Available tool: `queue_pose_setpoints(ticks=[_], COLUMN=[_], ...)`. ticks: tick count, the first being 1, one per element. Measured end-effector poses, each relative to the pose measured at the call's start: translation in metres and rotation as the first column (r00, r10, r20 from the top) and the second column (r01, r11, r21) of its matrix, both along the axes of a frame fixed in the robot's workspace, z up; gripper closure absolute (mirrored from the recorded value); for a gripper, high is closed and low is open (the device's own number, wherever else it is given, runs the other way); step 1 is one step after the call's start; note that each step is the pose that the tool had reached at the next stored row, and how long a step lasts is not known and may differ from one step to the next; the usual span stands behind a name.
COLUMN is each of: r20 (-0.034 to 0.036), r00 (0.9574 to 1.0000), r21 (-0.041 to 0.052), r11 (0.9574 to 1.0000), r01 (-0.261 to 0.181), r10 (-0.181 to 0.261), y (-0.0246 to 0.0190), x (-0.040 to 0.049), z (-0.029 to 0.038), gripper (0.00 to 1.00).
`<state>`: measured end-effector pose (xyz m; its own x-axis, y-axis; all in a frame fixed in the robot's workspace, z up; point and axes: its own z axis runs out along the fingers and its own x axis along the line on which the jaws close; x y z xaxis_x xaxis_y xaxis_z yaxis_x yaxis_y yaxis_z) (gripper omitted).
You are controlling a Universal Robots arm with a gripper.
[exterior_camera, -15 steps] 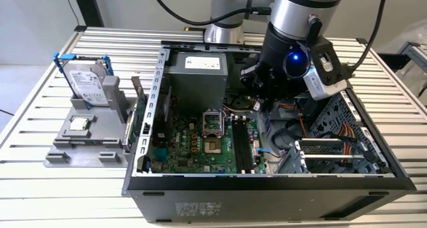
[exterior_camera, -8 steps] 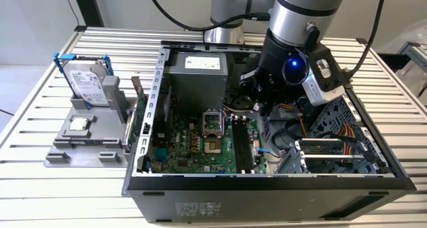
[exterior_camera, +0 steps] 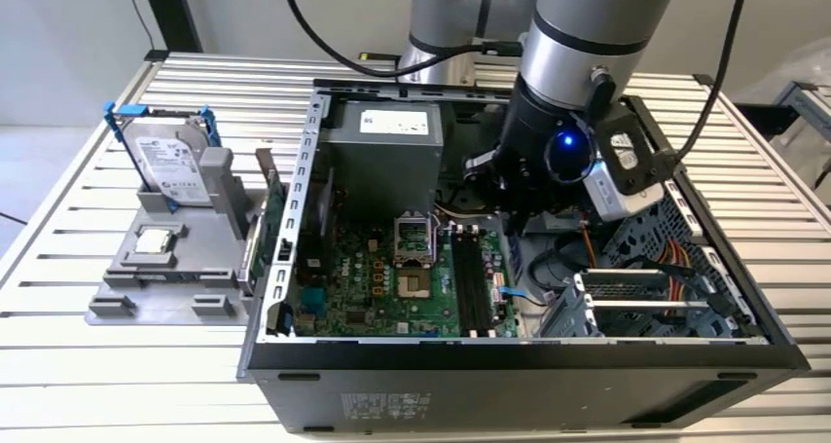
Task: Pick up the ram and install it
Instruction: 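Insert the ram into the slot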
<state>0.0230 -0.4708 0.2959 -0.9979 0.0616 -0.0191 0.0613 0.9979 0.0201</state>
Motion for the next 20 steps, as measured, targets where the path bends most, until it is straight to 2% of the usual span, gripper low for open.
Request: queue_pose_setpoints(ticks=[3,10,20], r20=[0.0001,0.0001,0.0], r00=[1.0,1.0,1.0], r21=[0.0001,0.0004,0.0], r11=[1.0,1.0,1.0], r01=[0.0,0.0,-0.003], r10=[0.0,0.0,0.003], y=[0.0,0.0,-0.0004], x=[0.0,0.0,0.0], z=[-0.0051,-0.0063,-0.019], gripper=[1.0,1.0,1.0])
